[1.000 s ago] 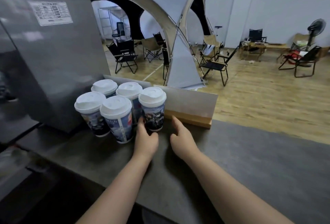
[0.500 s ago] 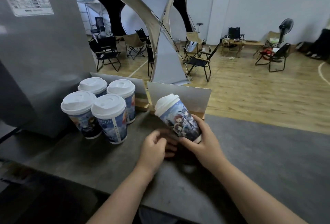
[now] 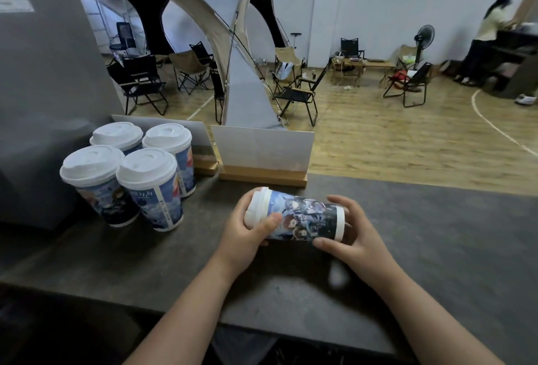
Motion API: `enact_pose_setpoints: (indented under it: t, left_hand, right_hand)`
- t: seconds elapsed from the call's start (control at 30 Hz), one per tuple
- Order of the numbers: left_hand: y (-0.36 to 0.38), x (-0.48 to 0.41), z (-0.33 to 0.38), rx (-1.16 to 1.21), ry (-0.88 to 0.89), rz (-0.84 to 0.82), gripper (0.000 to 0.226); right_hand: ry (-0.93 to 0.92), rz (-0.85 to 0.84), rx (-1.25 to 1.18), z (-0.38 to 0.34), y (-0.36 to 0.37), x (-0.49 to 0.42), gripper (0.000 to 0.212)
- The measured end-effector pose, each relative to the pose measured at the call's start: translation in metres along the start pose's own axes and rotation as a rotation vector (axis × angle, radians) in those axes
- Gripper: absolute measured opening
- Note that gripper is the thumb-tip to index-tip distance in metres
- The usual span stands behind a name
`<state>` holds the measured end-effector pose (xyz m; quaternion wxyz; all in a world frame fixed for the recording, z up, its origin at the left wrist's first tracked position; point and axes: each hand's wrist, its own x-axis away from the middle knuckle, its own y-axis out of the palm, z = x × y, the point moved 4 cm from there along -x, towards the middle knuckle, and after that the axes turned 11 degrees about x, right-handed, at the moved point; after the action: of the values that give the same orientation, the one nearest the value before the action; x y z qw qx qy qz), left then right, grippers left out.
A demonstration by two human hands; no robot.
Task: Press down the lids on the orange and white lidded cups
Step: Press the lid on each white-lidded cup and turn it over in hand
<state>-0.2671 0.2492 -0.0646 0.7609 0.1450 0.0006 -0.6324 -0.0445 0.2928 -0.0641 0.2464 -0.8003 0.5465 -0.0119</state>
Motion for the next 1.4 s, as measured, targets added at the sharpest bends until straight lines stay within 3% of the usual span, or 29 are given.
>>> enact_pose_setpoints:
  t: [0.2, 0.4, 0.57, 0.73, 1.07, 1.2, 1.4]
  left_hand:
    - [-0.006, -0.001, -0.003, 0.04, -0.011, -0.053, 0.071]
    - [-0.005, -0.003, -0.004, 0.007, 0.007, 0.002, 0.058]
    - [-0.005, -0.001, -0.004, -0.058, 0.05, -0.043, 0.066]
    - [-0.002, -0.003, -0.003, -0.088, 0.041, -0.013, 0.064]
    - [-0.005, -0.002, -0.003, -0.06, 0.031, -0.031, 0.061]
    - [-0.006, -0.001, -0.003, -0.084, 0.073, -0.034, 0.066]
    - [-0.005, -0.002, -0.004, -0.054, 0.015, -0.016, 0.053]
  right_hand:
    - [0.011, 0.041, -0.097, 0.001, -0.001, -0.004, 0.059]
    - [0.015, 0.018, -0.154, 0.005, -0.001, -0.003, 0.063]
    - [0.026, 0.069, -0.146, 0.001, 0.0, -0.005, 0.046]
    - [-0.004, 0.05, -0.19, 0.003, -0.002, 0.0, 0.061]
    - [-0.012, 0.013, -0.1, -0.003, -0.001, 0.002, 0.065]
    - [0.037, 0.075, -0.123, -0.006, -0.003, -0.001, 0.056]
    - [0.016, 0.033, -0.139, -0.007, -0.002, 0.002, 0.067]
